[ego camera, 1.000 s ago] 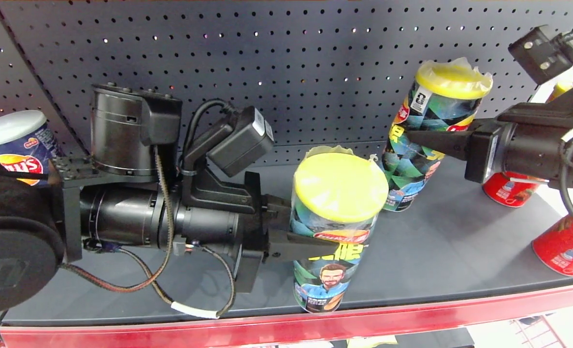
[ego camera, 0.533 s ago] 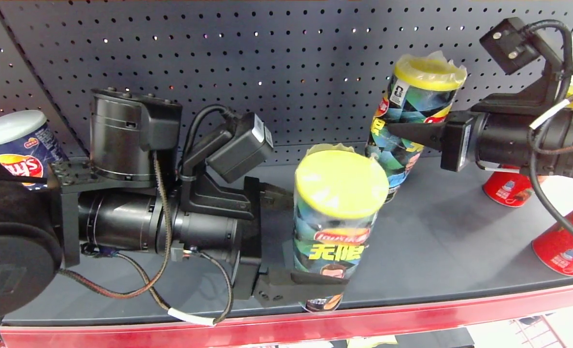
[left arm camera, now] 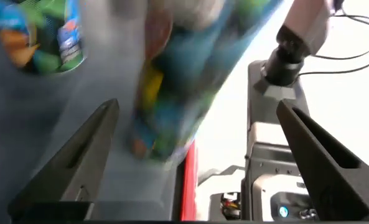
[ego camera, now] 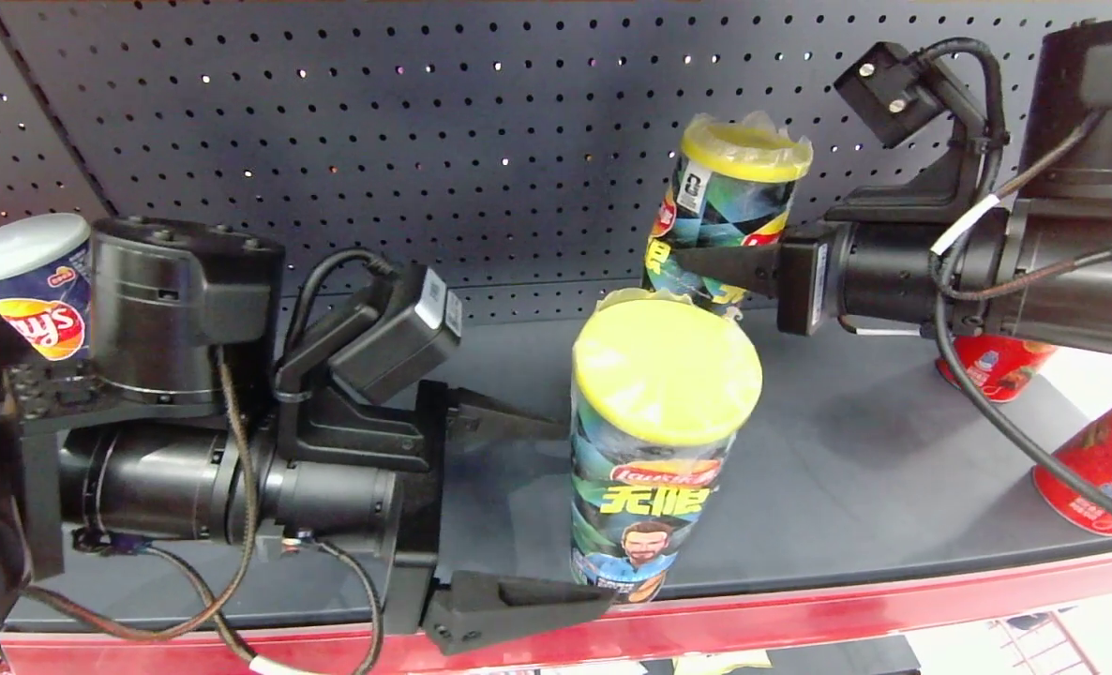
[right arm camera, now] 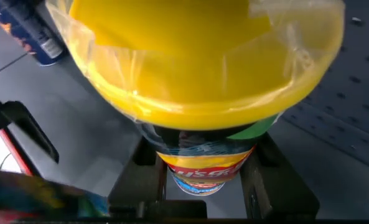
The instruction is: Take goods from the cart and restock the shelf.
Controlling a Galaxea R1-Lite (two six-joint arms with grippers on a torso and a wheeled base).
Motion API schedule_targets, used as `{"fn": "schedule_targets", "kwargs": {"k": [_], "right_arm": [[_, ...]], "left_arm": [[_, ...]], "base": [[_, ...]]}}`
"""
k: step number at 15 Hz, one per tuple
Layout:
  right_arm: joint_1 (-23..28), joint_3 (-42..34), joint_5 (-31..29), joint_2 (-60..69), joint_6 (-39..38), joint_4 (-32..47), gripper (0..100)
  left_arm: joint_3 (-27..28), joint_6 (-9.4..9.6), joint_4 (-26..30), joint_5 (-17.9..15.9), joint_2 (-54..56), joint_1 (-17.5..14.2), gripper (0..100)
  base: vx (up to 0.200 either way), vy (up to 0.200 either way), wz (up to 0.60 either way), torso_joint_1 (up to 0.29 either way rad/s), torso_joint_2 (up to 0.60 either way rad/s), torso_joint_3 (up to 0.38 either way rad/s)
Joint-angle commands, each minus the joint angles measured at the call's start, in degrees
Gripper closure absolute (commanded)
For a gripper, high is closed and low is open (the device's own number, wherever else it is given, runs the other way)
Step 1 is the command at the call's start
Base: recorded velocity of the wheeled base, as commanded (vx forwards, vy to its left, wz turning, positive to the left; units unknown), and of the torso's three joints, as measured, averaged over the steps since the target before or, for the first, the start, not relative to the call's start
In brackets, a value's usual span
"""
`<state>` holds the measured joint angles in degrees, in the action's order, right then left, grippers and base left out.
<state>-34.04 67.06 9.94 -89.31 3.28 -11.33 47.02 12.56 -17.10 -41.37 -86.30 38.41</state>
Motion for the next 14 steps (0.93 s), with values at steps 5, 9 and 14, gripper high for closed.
{"fn": "schedule_targets", "kwargs": {"k": [5,9,14], "right_arm": [[-0.3,0.5,2.2,-3.4,0.1,0.0,100],[-0.5,-1.1,2.1,-3.1,0.3,0.1,100],[-1.5,-1.6,2.1,-2.7,0.0,0.0,0]], "left_arm": [[-7.2,-0.25,0.0,0.2,8.3,-6.9,0],[-7.1,-0.34,0.1,0.2,8.8,-8.8,0],[-7.1,-0.34,0.1,0.2,8.7,-8.8,0]], "base": [[0.0,0.0,0.0,0.0,0.0,0.0],[0.0,0.0,0.0,0.0,0.0,0.0],[0.0,0.0,0.0,0.0,0.0,0.0]]}}
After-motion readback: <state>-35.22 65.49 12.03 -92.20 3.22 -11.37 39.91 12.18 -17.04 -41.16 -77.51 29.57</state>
